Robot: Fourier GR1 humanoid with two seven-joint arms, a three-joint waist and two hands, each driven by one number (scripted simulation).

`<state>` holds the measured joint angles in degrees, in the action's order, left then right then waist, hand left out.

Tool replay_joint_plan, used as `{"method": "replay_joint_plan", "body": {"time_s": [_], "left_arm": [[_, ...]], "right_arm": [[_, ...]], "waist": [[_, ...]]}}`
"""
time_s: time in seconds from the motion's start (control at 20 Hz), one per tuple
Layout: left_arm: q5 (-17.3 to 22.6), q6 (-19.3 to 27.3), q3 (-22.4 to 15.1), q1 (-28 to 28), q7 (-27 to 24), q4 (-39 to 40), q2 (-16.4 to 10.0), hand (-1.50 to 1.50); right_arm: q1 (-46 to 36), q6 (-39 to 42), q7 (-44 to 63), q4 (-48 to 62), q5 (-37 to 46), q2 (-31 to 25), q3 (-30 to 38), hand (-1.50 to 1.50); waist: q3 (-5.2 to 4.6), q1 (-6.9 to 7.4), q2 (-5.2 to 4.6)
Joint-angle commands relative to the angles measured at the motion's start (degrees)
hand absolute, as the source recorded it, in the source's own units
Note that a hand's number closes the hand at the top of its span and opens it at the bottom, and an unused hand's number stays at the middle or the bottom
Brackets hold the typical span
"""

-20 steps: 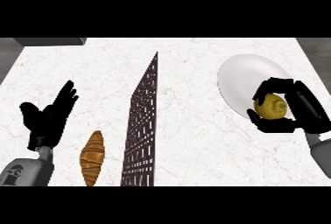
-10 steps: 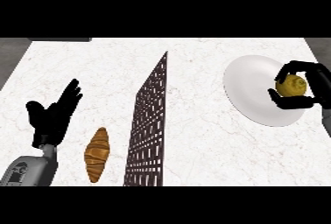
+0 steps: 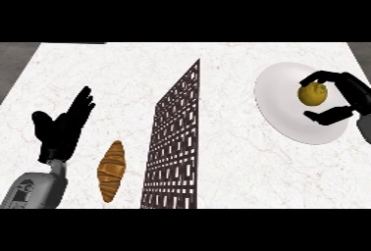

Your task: Pick the lemon from the placemat and place it in the plate

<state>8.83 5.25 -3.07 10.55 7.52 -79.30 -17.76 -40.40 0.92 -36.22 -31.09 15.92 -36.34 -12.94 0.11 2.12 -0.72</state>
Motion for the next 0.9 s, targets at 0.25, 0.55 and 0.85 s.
{"method": "replay_joint_plan", "body": {"time_s": [0.25, 0.55, 0.85], "left_arm": [[-0.1, 0.4, 1.5, 0.9, 3.1, -1.6, 0.0, 0.0], [-0.6, 0.4, 1.5, -1.0, 0.5, -0.5, 1.1, 0.0], [-1.1, -0.3, 1.2, -1.2, 0.8, -0.8, 0.7, 0.0]], "right_arm": [[-3.9, 4.1, -18.3, 7.4, -3.2, 1.1, 6.2, -1.5], [-5.0, 20.6, -21.4, 4.5, -12.0, 0.6, 11.5, -1.5], [-4.7, 35.2, -8.1, 8.5, -17.9, -1.5, 13.2, -1.5]], "waist": [[0.01, -0.98, 0.45], [-0.09, -1.97, 0.79], [-0.12, -2.19, 0.78]]}}
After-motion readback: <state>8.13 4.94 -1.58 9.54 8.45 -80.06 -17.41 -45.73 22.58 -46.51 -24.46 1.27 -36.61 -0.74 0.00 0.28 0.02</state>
